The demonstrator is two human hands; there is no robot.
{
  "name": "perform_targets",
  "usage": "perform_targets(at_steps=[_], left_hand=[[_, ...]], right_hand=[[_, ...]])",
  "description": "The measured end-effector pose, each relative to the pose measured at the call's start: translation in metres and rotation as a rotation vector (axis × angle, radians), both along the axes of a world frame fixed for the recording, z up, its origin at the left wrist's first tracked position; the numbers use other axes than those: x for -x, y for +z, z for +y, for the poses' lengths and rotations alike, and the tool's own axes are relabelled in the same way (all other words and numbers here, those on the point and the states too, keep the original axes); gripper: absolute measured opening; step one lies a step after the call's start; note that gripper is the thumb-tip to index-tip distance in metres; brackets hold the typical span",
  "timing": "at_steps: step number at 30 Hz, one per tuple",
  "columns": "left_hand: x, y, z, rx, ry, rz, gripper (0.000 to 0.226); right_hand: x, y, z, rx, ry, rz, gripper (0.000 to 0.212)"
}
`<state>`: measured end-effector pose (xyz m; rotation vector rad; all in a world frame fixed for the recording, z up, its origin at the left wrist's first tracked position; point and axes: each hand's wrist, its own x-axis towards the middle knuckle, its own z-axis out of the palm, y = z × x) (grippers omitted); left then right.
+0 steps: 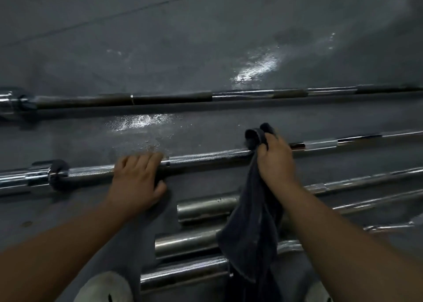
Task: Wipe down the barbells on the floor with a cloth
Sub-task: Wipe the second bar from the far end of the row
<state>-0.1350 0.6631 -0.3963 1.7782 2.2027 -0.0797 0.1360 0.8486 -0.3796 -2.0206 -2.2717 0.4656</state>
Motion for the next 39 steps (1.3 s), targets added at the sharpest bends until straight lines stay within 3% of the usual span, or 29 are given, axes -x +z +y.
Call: perform_targets(at_steps=[4,8,10,12,15,20,24,28,30,32,35,37,39], left_hand=[[0.026,0.000,0.039,0.051,0.002,-0.001,0.043],[0.049,0.000,0.063,-0.057,0.007,-0.009,0.056],[0.046,-0.004,0.054,-0.147,0.006,0.018,0.067],[0.041,-0.010,0.050,-0.149,0.017,0.064,0.077],[0.040,-0.015,0.064,-0.099,0.099,0.099,0.064],[0.049,-0.010,0.084,0.027,0.052,0.152,0.041],[0.056,-0.005,0.102,0.129,0.061,0.128,0.033],[0.045,-0.001,0.079,0.032,0.078,0.080,0.047],[0.035,0.004,0.066,0.008,0.057,0.051,0.054],[0.030,0.010,0.054,-0.009,0.070,0.009,0.052],[0.032,0.018,0.045,-0.029,0.162,-0.055,0.047],[0.032,0.017,0.043,-0.031,0.185,-0.082,0.051],[0.026,0.012,0.034,-0.010,0.120,-0.103,0.056]], right_hand=[[0.102,-0.014,-0.044,-0.026,0.302,0.113,0.030],[0.113,-0.008,-0.013,0.006,0.468,0.134,0.031],[0.078,-0.006,0.018,-0.023,0.416,0.084,0.032],[0.040,-0.006,0.039,-0.112,0.212,0.064,0.032],[0.058,-0.017,0.027,-0.138,0.059,0.099,0.030],[0.157,-0.022,-0.036,-0.125,0.407,0.283,0.024],[0.109,-0.012,0.006,-0.075,0.559,0.165,0.033],[0.004,-0.007,0.062,-0.141,0.093,0.007,0.040],[-0.003,-0.006,0.057,-0.148,-0.033,-0.013,0.038],[0.030,-0.007,0.031,-0.121,0.012,0.042,0.031],[0.085,-0.006,-0.022,0.006,0.303,0.097,0.025],[0.084,0.001,-0.030,0.064,0.417,0.106,0.029],[0.048,0.003,-0.015,0.103,0.385,0.014,0.031]])
